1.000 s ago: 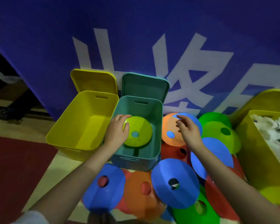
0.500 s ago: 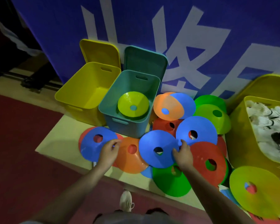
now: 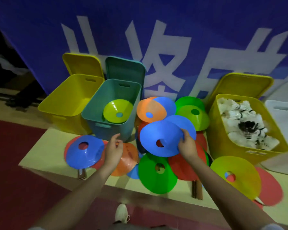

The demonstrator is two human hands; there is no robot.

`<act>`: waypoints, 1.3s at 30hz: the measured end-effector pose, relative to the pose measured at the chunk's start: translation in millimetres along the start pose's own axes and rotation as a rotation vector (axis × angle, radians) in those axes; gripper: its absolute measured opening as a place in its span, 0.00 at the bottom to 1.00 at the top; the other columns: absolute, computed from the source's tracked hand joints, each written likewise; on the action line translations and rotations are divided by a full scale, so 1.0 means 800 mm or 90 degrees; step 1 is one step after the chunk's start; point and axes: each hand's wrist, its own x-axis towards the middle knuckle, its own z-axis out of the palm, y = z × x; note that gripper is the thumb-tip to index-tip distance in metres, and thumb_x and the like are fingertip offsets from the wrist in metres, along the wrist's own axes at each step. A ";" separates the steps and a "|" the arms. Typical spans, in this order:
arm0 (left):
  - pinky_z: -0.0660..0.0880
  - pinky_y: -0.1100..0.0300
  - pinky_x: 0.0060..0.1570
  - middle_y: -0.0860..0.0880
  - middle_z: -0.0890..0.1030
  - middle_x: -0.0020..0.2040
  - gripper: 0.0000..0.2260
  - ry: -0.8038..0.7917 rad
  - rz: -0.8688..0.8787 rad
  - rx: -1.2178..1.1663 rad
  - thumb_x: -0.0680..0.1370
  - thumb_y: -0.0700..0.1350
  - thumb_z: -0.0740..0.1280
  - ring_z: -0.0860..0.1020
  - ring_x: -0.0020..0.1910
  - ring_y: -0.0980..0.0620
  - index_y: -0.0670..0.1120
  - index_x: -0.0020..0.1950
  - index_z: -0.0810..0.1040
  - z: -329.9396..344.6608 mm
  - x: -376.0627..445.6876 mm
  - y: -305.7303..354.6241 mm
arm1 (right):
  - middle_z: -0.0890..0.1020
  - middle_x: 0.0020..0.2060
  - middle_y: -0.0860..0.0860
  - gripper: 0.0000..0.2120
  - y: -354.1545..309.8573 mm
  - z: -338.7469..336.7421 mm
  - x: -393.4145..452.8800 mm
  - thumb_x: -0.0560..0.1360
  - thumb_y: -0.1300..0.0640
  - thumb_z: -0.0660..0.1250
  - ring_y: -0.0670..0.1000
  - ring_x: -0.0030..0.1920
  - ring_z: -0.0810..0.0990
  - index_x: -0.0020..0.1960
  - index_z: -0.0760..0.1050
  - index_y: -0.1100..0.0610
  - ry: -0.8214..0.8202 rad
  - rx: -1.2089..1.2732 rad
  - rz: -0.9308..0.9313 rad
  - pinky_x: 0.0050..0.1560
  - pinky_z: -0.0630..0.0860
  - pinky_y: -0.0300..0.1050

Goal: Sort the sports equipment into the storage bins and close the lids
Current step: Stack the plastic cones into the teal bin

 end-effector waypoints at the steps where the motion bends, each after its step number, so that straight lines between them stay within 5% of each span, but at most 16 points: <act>1: 0.71 0.53 0.48 0.47 0.78 0.49 0.17 -0.025 0.016 0.020 0.79 0.39 0.61 0.77 0.49 0.44 0.45 0.68 0.70 0.014 0.007 0.010 | 0.80 0.52 0.62 0.30 0.010 -0.021 -0.004 0.68 0.54 0.54 0.63 0.51 0.79 0.68 0.68 0.60 0.038 0.021 0.022 0.42 0.68 0.47; 7: 0.70 0.54 0.49 0.43 0.79 0.49 0.17 -0.173 0.098 0.108 0.77 0.40 0.63 0.77 0.52 0.41 0.43 0.66 0.72 0.126 0.052 0.087 | 0.79 0.57 0.60 0.25 0.061 -0.105 -0.029 0.71 0.56 0.59 0.61 0.55 0.78 0.68 0.66 0.60 0.258 0.200 0.167 0.44 0.70 0.48; 13: 0.73 0.50 0.55 0.38 0.72 0.67 0.24 -0.332 0.183 0.307 0.79 0.47 0.62 0.74 0.60 0.39 0.40 0.72 0.62 0.190 0.117 0.127 | 0.78 0.58 0.58 0.26 0.068 -0.129 -0.032 0.76 0.65 0.58 0.59 0.46 0.78 0.74 0.59 0.58 0.291 0.170 0.209 0.36 0.72 0.49; 17: 0.73 0.47 0.54 0.38 0.71 0.66 0.24 -0.379 0.247 0.411 0.80 0.48 0.61 0.73 0.60 0.38 0.40 0.72 0.61 0.214 0.150 0.119 | 0.75 0.44 0.49 0.27 0.057 -0.133 -0.025 0.77 0.66 0.56 0.60 0.44 0.78 0.75 0.57 0.56 0.323 0.152 0.208 0.43 0.76 0.59; 22: 0.74 0.50 0.50 0.48 0.77 0.56 0.17 -0.407 0.263 0.324 0.80 0.44 0.61 0.75 0.49 0.44 0.45 0.69 0.66 0.239 0.179 0.103 | 0.74 0.47 0.49 0.28 0.056 -0.129 0.000 0.77 0.67 0.55 0.53 0.39 0.75 0.75 0.57 0.55 0.353 0.131 0.218 0.44 0.76 0.59; 26: 0.70 0.54 0.34 0.45 0.80 0.46 0.18 -0.370 0.294 0.241 0.80 0.41 0.59 0.74 0.36 0.47 0.48 0.71 0.69 0.252 0.187 0.104 | 0.77 0.56 0.53 0.27 0.060 -0.113 0.018 0.76 0.66 0.55 0.48 0.41 0.77 0.74 0.58 0.54 0.395 0.149 0.233 0.40 0.76 0.55; 30: 0.62 0.59 0.27 0.49 0.72 0.33 0.18 -0.279 0.315 0.135 0.80 0.40 0.58 0.68 0.27 0.53 0.48 0.70 0.71 0.240 0.202 0.132 | 0.73 0.64 0.54 0.27 0.058 -0.091 0.039 0.77 0.66 0.55 0.47 0.44 0.76 0.75 0.58 0.56 0.418 0.182 0.251 0.43 0.74 0.52; 33: 0.67 0.60 0.33 0.45 0.77 0.45 0.18 -0.225 0.333 0.100 0.80 0.39 0.58 0.74 0.36 0.51 0.47 0.70 0.71 0.218 0.219 0.153 | 0.71 0.68 0.56 0.26 0.052 -0.081 0.060 0.77 0.67 0.55 0.58 0.61 0.74 0.74 0.59 0.56 0.428 0.222 0.252 0.50 0.72 0.48; 36: 0.73 0.54 0.53 0.46 0.77 0.61 0.18 -0.189 0.352 0.045 0.81 0.38 0.57 0.76 0.56 0.47 0.46 0.71 0.70 0.198 0.231 0.163 | 0.71 0.67 0.56 0.26 0.045 -0.078 0.076 0.76 0.68 0.54 0.59 0.64 0.72 0.73 0.62 0.55 0.427 0.251 0.262 0.55 0.73 0.53; 39: 0.71 0.49 0.62 0.48 0.75 0.66 0.18 -0.161 0.338 0.028 0.81 0.40 0.57 0.73 0.63 0.48 0.49 0.70 0.70 0.177 0.240 0.166 | 0.71 0.67 0.57 0.26 0.034 -0.076 0.082 0.76 0.68 0.55 0.59 0.66 0.71 0.73 0.63 0.56 0.407 0.258 0.240 0.61 0.72 0.56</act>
